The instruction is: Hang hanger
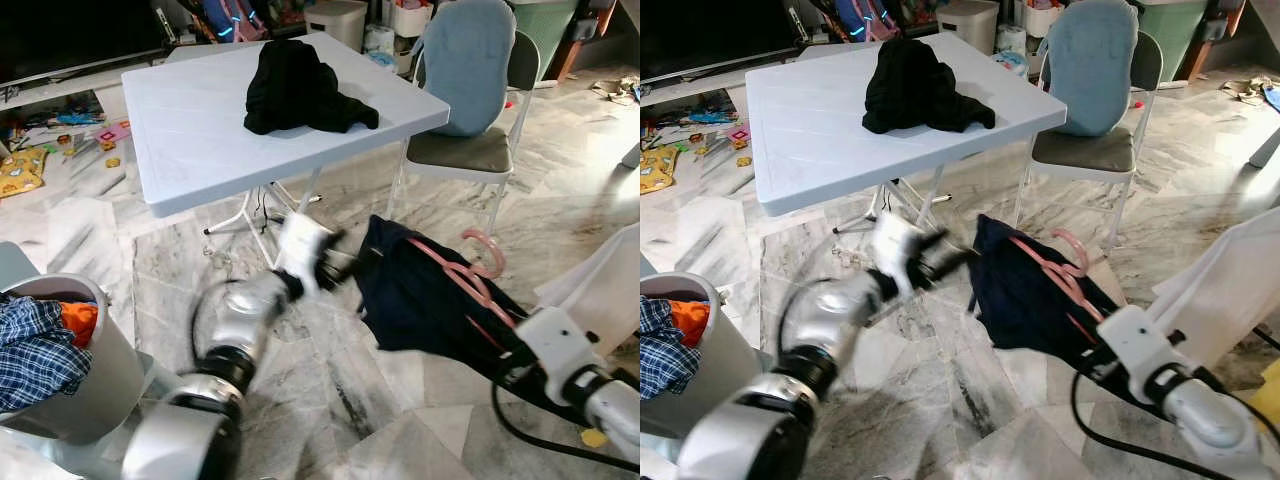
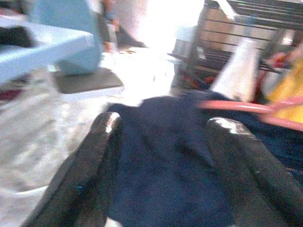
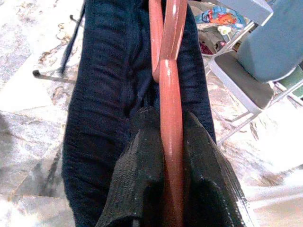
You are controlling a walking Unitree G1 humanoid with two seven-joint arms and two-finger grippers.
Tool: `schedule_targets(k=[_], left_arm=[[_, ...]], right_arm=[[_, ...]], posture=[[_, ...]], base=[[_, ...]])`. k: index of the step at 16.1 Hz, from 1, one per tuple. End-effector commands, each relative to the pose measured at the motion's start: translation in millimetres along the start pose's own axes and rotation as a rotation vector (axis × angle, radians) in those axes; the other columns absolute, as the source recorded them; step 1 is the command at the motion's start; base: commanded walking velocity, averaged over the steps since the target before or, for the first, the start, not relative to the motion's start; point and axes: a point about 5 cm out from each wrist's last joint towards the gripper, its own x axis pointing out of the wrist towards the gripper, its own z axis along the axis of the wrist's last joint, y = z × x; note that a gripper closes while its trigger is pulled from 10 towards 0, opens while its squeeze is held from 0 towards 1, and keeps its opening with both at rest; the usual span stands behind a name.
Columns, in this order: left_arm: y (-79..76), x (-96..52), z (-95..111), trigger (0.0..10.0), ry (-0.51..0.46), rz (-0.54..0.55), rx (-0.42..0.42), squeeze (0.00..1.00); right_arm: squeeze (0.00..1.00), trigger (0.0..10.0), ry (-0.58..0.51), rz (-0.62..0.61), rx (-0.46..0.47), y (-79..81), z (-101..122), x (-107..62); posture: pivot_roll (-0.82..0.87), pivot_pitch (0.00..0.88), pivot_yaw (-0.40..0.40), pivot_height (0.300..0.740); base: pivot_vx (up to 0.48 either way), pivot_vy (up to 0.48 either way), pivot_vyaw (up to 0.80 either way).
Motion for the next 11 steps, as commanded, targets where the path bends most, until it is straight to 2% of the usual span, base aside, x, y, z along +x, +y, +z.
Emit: schedule_targets(k=[1,3,4,5,6,8,10,11], left_arm=[[6.2,1.6,8,10.0,-0.022,0.038,0.015,1.00],[15.7,-4.5,8,10.0,-0.017,0.095,0.014,1.00],[23.4,-12.3,-1,10.0,0.021,0.170,-0.011,1.00],[23.4,-12.3,-1,10.0,0.021,0.170,-0.011,1.00],[28.6,-23.1,-18,10.0,0.094,0.244,-0.015,1.00],[31.8,-31.6,-29,10.0,0.144,0.297,-0.003,1.00],[34.2,-34.2,-32,10.0,0.167,0.345,0.016,1.00],[36.1,-35.9,-34,10.0,0.187,0.397,0.026,1.00]], right_arm=[[0.00,10.0,-0.059,-0.007,0.008,-7.3,12,-4.3],[0.00,10.0,-0.057,0.001,0.029,-7.8,10,-6.8],[0.00,10.0,-0.064,0.020,0.054,-4.7,9,-6.8],[0.00,10.0,-0.064,0.020,0.054,-4.7,9,-6.8],[0.00,10.0,-0.123,0.070,0.161,3.2,18,-7.7],[0.00,10.0,-0.177,0.109,0.274,11.2,25,-10.1],[0.00,10.0,-0.187,0.092,0.345,16.6,21,-9.6],[0.00,10.0,-0.200,0.079,0.413,21.7,19,-8.5]], posture=[[-0.06,0.000,0.024,0.740],[-0.06,0.000,0.026,0.740],[-0.06,0.000,0.031,0.740],[-0.06,0.000,0.031,0.740],[-0.06,0.000,0.033,0.740],[-0.06,0.000,0.031,0.740],[-0.06,0.000,0.031,0.740],[-0.05,0.000,0.034,0.740]], base=[[0.000,0.000,0.00],[0.000,0.000,0.00],[0.000,0.000,0.00],[0.000,0.000,0.00],[0.000,0.000,0.00],[0.000,0.000,0.00],[0.000,0.000,0.00],[0.000,0.000,0.00]])
